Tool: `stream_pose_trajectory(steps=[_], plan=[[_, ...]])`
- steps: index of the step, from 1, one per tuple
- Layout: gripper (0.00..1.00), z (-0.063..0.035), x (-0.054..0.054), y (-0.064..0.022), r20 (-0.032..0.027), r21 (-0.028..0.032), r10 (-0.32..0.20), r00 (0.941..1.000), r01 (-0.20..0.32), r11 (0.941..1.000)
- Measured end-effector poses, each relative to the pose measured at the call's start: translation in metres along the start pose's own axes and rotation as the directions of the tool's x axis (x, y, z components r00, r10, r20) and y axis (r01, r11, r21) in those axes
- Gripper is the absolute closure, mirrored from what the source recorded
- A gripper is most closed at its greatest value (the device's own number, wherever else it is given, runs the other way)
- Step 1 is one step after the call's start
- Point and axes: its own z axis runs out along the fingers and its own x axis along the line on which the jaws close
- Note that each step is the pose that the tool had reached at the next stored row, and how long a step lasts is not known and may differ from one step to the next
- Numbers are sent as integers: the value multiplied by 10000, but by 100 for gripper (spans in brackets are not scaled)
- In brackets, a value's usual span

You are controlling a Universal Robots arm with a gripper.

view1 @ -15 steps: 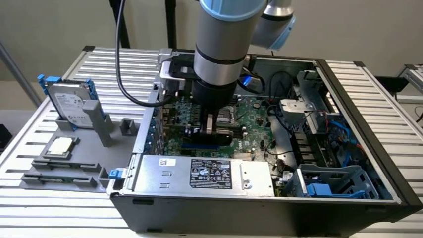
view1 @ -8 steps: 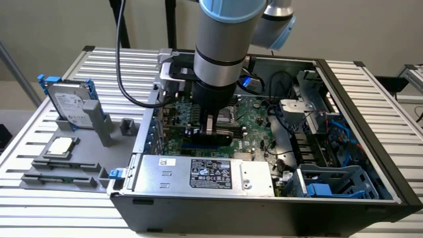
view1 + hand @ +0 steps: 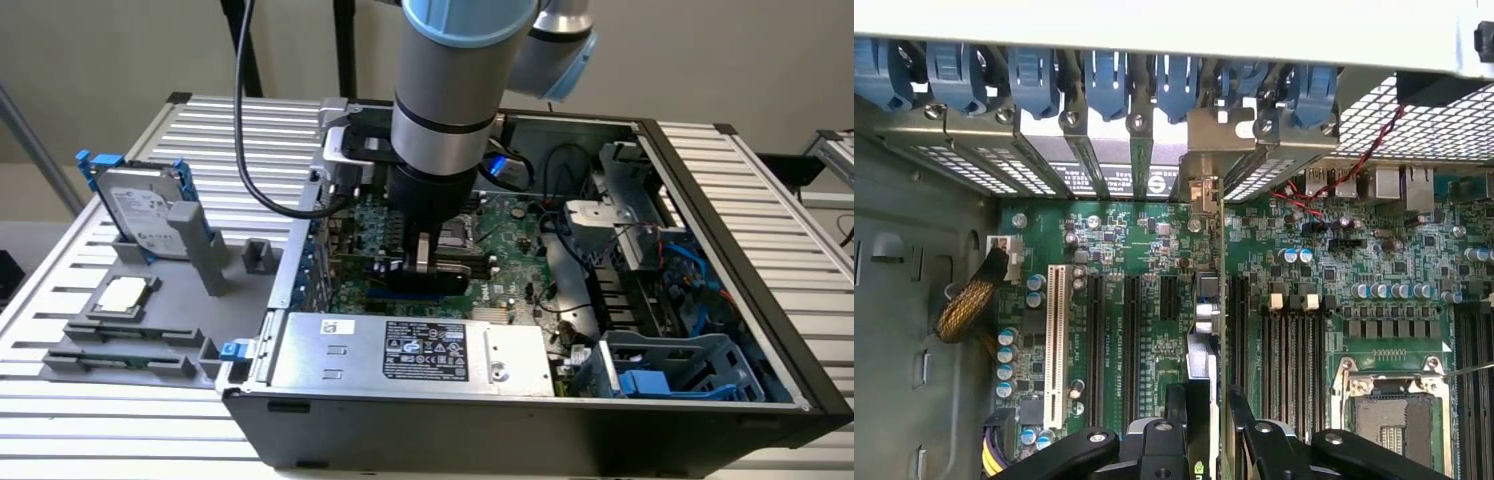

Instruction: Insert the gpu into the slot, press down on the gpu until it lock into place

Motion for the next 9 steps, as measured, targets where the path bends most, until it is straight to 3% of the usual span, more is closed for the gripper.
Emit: stream_pose_trajectory(steps=[9], plan=[[74, -22, -2, -2, -14, -37, 5, 10000, -5, 10000]])
